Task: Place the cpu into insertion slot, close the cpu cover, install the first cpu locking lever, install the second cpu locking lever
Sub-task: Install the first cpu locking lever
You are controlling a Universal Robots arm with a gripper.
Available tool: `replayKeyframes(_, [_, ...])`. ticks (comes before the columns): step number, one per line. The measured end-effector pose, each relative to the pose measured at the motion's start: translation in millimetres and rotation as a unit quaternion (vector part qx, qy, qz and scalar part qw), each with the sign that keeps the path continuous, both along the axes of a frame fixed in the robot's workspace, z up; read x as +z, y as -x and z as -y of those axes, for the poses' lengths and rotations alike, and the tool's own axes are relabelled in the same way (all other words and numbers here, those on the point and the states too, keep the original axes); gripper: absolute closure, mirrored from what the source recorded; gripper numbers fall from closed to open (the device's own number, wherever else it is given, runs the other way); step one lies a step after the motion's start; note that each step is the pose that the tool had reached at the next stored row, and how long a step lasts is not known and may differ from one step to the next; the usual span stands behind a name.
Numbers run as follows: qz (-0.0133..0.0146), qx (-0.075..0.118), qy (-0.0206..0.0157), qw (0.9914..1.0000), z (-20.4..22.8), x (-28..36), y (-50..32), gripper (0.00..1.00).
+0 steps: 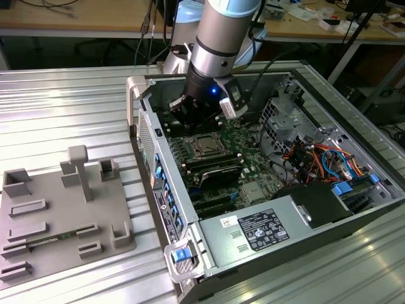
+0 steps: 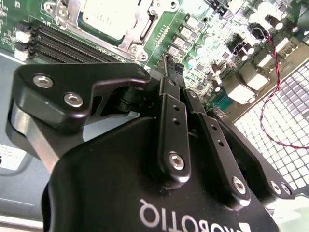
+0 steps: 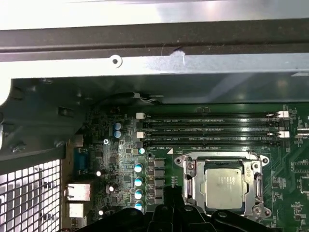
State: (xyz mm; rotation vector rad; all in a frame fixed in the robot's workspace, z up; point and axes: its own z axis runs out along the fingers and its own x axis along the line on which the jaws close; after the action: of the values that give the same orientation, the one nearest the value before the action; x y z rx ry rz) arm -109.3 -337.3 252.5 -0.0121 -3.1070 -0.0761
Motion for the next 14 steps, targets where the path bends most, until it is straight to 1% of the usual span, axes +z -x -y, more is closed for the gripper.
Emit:
replayKeyframes(1, [0.0008, 0.002, 0.0008, 1.00000, -0.2, 0.0, 0.0, 0.89])
replayKeyframes(2, [0.0035, 0.004, 0.0040, 0.99998, -0.7, 0.1, 0.0, 0.89])
replayKeyframes(3, [0.0076, 0.006, 0.0076, 0.99992, -1.2, 0.2, 0.0, 0.89])
replayKeyframes(4, [0.0103, 0.007, 0.0122, 0.99985, -2.0, 0.2, 0.2, 0.89])
replayKeyframes(5, [0.0121, 0.008, 0.0177, 0.99974, -3.5, 0.2, 0.7, 0.89])
replayKeyframes(6, [0.0125, 0.008, 0.0190, 0.99971, -4.5, 0.3, 1.0, 0.89])
replayKeyframes(8, [0.0134, 0.009, 0.0203, 0.99967, -6.0, 1.3, 1.5, 0.89])
replayKeyframes(12, [0.0146, 0.011, 0.0207, 0.99962, -8.4, 4.3, 2.3, 0.89])
replayKeyframes(14, [0.0146, 0.012, 0.0208, 0.99961, -8.7, 4.4, 2.5, 0.89])
